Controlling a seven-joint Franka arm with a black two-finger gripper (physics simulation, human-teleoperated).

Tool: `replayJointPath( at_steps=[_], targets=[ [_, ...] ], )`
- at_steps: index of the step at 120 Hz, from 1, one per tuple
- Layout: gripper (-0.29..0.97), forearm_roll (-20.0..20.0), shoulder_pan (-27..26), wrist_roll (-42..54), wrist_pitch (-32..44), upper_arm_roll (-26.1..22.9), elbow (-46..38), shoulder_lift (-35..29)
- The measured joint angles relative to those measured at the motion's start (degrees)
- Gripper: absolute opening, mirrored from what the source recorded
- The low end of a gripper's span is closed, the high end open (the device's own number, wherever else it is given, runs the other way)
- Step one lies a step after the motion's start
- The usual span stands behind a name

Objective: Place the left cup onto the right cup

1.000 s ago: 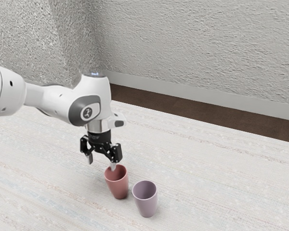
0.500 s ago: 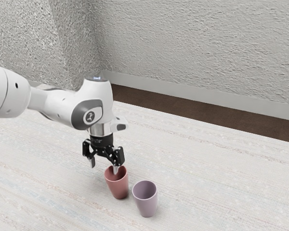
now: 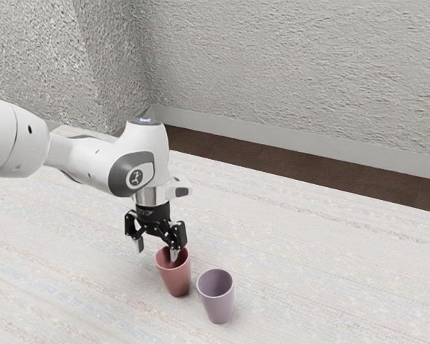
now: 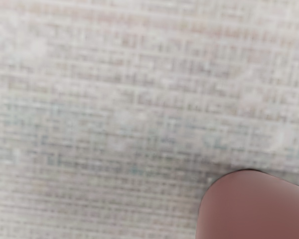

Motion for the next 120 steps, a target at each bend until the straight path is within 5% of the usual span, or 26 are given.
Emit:
replayJointPath(
  at_steps=[62,120],
  targets=[
    [0.02,0.2,-0.9,-0.2,1.3,-0.1,0.1,-0.1],
    [-0.09,0.4,-1.3,-0.8,1.9,-0.6,0.3,-1.5]
  ],
)
